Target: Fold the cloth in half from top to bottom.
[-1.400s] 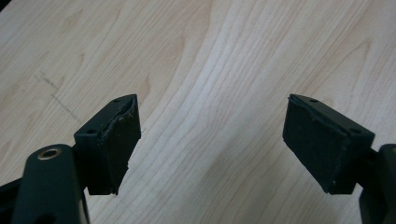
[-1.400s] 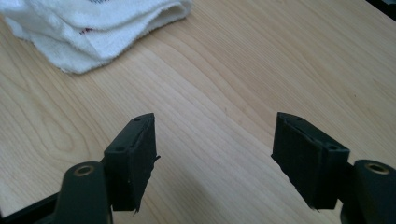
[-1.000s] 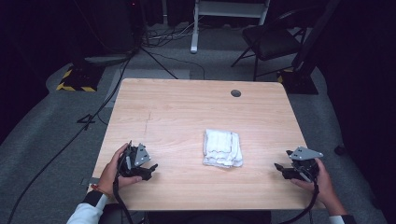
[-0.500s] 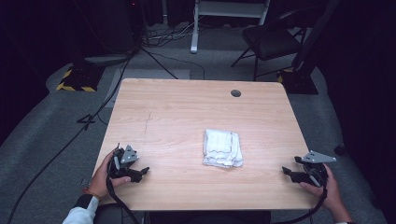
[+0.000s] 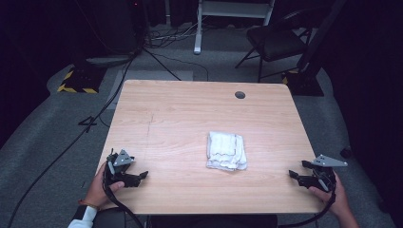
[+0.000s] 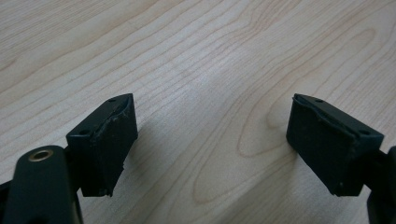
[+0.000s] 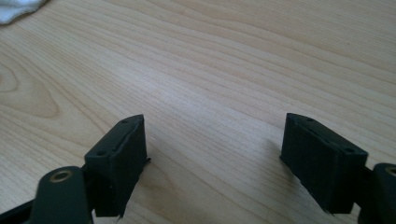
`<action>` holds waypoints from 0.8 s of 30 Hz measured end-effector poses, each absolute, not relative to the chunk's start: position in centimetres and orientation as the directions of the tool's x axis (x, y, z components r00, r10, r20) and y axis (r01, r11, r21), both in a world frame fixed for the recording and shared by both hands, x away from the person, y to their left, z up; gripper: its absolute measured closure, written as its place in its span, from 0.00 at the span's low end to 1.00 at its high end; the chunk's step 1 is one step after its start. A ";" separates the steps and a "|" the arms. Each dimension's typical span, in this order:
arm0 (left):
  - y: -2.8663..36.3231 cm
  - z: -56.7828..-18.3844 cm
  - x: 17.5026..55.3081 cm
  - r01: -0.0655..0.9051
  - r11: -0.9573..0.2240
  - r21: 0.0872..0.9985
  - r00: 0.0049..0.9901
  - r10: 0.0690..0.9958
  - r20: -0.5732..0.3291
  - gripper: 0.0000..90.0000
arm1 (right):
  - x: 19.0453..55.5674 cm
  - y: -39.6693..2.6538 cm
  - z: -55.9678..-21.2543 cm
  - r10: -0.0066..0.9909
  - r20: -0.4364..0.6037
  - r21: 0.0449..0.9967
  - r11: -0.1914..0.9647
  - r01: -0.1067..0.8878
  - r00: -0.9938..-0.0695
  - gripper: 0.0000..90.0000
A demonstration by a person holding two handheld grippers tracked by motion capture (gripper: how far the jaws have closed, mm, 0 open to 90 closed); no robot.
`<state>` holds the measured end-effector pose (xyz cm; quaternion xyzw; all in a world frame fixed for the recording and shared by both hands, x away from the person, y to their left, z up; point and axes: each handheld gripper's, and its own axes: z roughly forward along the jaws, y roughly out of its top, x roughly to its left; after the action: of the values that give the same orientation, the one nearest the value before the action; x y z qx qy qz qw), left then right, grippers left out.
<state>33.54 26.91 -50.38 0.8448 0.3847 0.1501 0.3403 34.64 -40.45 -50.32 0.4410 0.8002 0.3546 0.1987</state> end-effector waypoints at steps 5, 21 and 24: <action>26.9 -50.4 33.5 0.550 -0.470 0.690 0.654 0.756 -0.006 0.18 | 34.6 -40.4 -50.3 0.849 -0.006 0.742 0.358 0.567 -0.528 0.23; 26.8 -50.4 33.5 0.550 -0.470 0.690 0.655 0.756 -0.007 0.18 | 34.6 -40.4 -50.3 0.851 -0.005 0.741 0.356 0.569 -0.526 0.23; 26.8 -50.4 33.5 0.551 -0.470 0.689 0.654 0.757 -0.007 0.18 | 34.6 -40.4 -50.3 0.851 -0.005 0.741 0.355 0.569 -0.525 0.23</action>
<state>33.50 26.85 -50.37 0.8437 0.3876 0.1514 0.3390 34.64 -40.44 -50.33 0.4445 0.7987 0.3531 0.1994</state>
